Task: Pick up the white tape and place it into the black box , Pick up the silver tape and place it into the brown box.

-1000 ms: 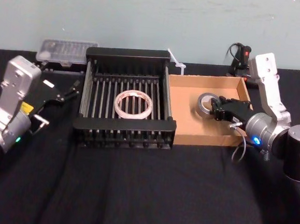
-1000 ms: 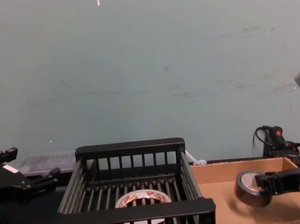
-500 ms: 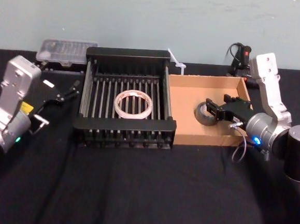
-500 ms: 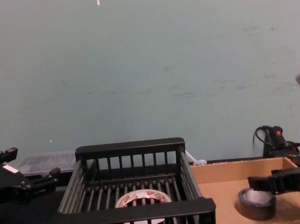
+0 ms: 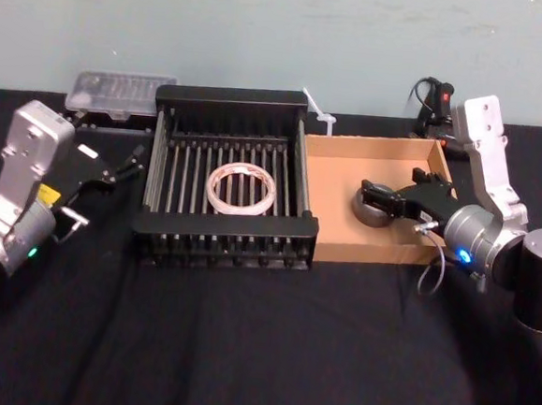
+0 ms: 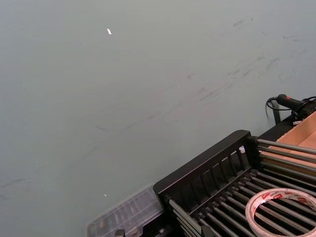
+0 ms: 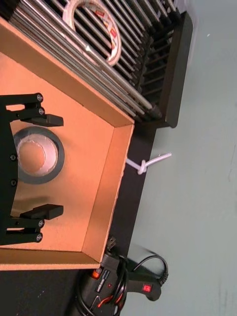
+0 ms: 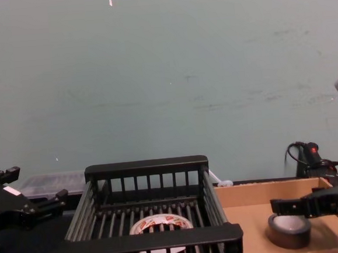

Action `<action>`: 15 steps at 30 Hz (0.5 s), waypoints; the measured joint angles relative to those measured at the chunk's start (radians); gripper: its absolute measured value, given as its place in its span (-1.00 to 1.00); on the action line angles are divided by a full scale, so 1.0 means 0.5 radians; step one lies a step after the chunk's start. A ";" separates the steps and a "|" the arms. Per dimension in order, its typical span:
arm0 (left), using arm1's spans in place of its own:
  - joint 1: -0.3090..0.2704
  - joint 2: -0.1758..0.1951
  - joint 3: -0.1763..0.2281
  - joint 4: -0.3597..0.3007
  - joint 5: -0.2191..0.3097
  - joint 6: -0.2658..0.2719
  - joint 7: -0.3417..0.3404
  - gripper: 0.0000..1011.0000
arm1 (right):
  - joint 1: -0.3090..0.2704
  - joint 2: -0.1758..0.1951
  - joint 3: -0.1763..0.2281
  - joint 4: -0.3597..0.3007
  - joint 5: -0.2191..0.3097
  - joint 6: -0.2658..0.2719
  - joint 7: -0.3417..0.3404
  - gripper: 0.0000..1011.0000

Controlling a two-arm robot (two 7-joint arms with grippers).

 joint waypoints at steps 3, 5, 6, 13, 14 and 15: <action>0.000 0.000 0.000 0.000 0.000 0.000 0.000 0.98 | -0.025 0.003 0.004 -0.039 -0.003 0.000 0.012 0.98; 0.000 0.000 0.000 0.000 0.000 0.000 0.000 0.98 | -0.040 0.006 0.006 -0.067 -0.004 0.000 0.015 0.98; 0.000 0.000 0.000 0.000 0.000 0.000 0.000 0.98 | -0.050 0.007 0.008 -0.079 -0.004 -0.001 0.016 0.98; 0.000 0.000 0.000 0.000 0.000 0.000 0.000 0.98 | -0.166 0.017 0.028 -0.235 -0.019 -0.050 -0.002 0.98; 0.000 0.000 0.000 0.000 0.000 0.000 0.000 0.98 | -0.179 0.018 0.030 -0.252 -0.024 -0.055 -0.009 0.98; 0.000 0.000 0.000 0.000 0.000 0.000 0.000 0.98 | -0.193 0.018 0.032 -0.269 -0.030 -0.061 -0.017 0.98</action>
